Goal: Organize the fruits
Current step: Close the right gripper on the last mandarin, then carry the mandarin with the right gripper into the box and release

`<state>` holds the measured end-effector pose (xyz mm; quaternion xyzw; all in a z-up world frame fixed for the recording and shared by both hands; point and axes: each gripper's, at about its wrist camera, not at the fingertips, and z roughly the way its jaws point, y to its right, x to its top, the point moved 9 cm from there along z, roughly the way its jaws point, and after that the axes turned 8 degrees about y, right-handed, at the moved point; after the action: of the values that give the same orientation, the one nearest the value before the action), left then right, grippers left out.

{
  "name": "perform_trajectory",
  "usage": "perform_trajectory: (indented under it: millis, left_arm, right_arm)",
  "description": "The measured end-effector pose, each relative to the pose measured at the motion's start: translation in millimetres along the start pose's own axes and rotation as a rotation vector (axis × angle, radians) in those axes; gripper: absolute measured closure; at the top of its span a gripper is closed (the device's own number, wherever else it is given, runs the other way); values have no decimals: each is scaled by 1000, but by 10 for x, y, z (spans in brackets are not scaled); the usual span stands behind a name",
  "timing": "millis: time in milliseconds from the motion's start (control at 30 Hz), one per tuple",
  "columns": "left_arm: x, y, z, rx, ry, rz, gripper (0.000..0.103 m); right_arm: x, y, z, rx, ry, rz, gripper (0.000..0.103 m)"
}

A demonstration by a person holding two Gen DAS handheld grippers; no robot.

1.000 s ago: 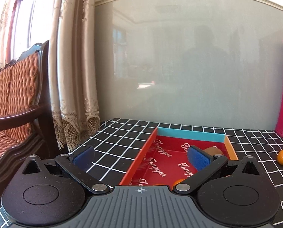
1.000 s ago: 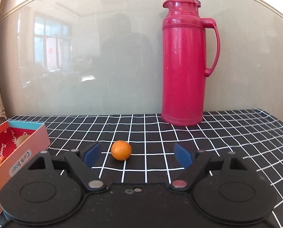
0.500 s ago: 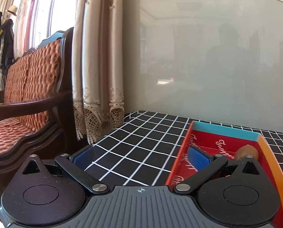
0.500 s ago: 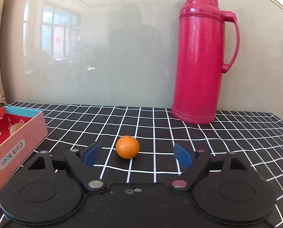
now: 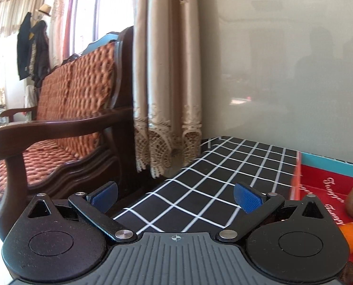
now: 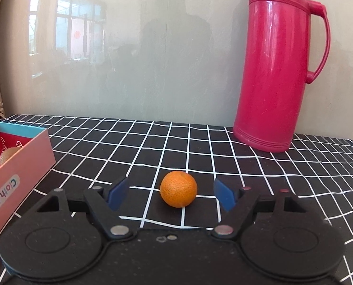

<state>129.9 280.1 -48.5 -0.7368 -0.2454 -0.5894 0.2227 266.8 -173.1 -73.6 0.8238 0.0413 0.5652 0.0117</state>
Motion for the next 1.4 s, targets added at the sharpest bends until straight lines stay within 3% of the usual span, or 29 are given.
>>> perform_trajectory:
  millis: [300, 367, 400, 900, 1400]
  left_arm:
    - [-54, -166, 69, 1, -26, -16, 0]
    - [-58, -173, 73, -5, -31, -18, 0]
    - [-54, -182, 71, -6, -31, -22, 0]
    - [65, -263, -63, -20, -23, -33, 0]
    - [168, -485, -117, -2, -15, -31, 0]
  right_arm:
    - [-85, 53, 196, -18, -81, 33, 37]
    - [-96, 79, 212, -24, -90, 42, 62]
    - [-99, 80, 211, -21, -91, 46, 66]
    - [183, -280, -229, 49, -23, 7, 66]
    - [399, -973, -474, 172, 25, -39, 66]
